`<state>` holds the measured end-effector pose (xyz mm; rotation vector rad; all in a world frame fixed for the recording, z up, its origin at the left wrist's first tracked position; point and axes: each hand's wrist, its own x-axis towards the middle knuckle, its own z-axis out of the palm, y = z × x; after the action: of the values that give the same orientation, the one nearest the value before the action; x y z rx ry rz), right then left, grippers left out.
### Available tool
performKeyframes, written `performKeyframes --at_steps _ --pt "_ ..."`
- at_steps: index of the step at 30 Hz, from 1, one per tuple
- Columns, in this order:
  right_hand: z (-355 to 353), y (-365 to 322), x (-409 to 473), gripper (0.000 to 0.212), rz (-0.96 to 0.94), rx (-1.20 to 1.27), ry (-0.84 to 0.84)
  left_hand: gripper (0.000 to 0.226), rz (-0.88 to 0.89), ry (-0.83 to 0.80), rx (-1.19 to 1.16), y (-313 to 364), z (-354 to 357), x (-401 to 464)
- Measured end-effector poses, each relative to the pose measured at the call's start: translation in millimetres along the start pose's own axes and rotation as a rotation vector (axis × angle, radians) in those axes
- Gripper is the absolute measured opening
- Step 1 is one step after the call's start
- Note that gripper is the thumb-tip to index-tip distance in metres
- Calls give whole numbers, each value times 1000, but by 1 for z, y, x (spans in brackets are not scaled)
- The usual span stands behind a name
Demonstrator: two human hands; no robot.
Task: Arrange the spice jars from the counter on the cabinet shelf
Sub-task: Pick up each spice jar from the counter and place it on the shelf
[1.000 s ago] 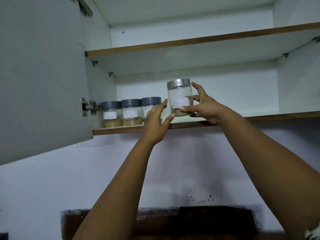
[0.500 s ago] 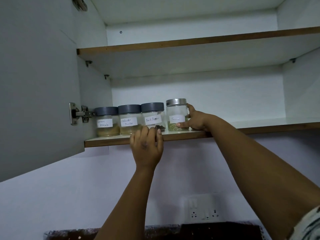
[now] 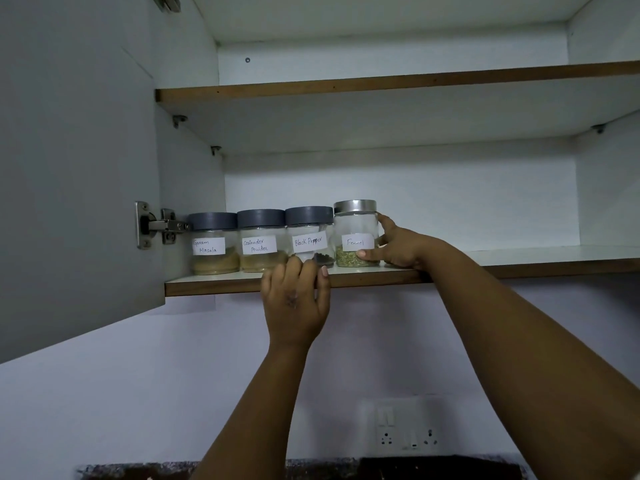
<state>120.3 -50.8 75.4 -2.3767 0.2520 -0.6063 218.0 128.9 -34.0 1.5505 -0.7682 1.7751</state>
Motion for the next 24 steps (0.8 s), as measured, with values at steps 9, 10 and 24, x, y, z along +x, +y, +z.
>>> performKeyframes --at_steps 9,10,24 --pt "-2 -3 -3 120 73 -18 -19 25 -30 -44 10 3 -4 2" --pt "-2 -4 -4 125 80 -21 -20 25 -32 -53 16 3 -5 2" --pt "1 -4 -5 111 68 -133 19 30 -40 -117 59 6 -8 2"
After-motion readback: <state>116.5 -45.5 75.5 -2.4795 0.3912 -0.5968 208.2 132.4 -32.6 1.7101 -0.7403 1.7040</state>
